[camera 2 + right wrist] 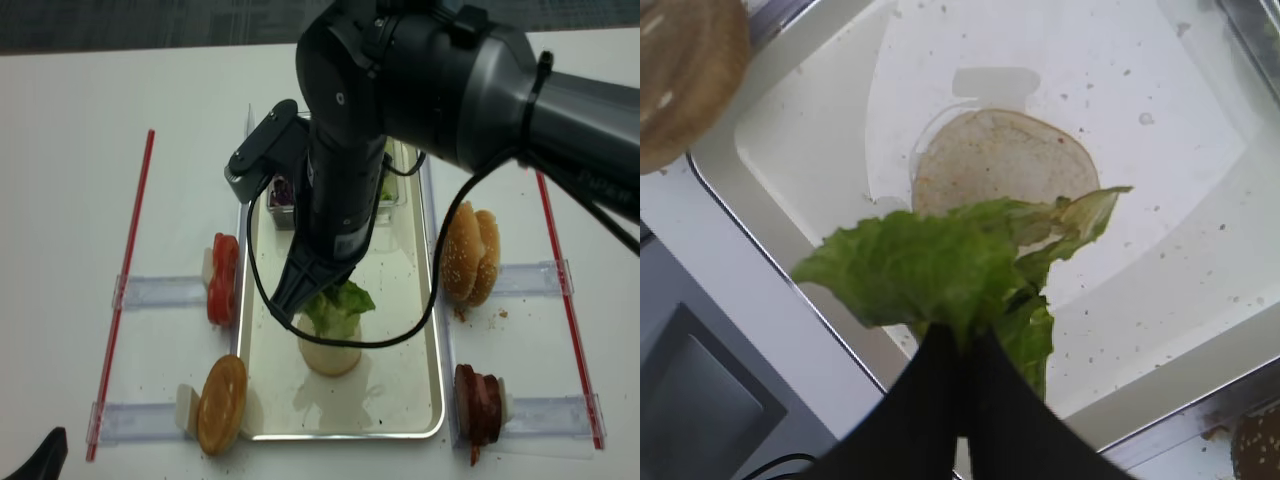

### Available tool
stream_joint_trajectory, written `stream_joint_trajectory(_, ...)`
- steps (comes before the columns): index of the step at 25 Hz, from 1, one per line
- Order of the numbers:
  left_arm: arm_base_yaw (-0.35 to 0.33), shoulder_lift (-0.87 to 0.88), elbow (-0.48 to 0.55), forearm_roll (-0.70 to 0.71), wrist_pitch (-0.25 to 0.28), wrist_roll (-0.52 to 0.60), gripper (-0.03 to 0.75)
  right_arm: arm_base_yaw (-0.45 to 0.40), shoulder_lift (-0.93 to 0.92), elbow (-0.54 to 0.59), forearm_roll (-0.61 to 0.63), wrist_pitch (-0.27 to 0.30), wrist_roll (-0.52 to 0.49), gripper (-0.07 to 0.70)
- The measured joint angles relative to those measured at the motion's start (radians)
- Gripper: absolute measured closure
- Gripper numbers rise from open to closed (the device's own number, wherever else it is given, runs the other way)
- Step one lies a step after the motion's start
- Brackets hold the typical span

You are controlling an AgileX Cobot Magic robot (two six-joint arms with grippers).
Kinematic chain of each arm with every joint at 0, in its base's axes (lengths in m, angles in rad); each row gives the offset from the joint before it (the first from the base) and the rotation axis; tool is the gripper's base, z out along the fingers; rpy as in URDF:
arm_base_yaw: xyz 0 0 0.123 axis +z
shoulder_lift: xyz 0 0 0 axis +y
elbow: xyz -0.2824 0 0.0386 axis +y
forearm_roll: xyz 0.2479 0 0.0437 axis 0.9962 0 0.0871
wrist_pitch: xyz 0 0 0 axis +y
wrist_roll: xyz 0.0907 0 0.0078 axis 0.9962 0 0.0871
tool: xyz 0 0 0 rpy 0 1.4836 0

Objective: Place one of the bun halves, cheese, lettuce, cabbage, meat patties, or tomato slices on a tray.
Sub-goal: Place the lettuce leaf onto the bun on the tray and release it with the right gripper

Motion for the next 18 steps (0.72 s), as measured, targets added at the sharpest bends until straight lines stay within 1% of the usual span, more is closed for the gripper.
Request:
stream_joint_trajectory(9,0.000,0.000,0.000,0.000,0.000,0.000,0.151,0.000,0.071,0.000,-0.004,-0.005,-0.002,0.584)
stream_joint_trajectory(12,0.000,0.000,0.000,0.000,0.000,0.000,0.151,0.000,0.090,0.000,-0.004,-0.022,-0.003,0.584)
stream_joint_trajectory(15,0.000,0.000,0.000,0.000,0.000,0.000,0.151,0.000,0.111,0.000,-0.003,-0.026,-0.015,0.584)
stream_joint_trajectory(18,0.000,0.000,0.000,0.000,0.000,0.000,0.151,0.000,0.132,0.000,-0.003,-0.046,-0.021,0.584)
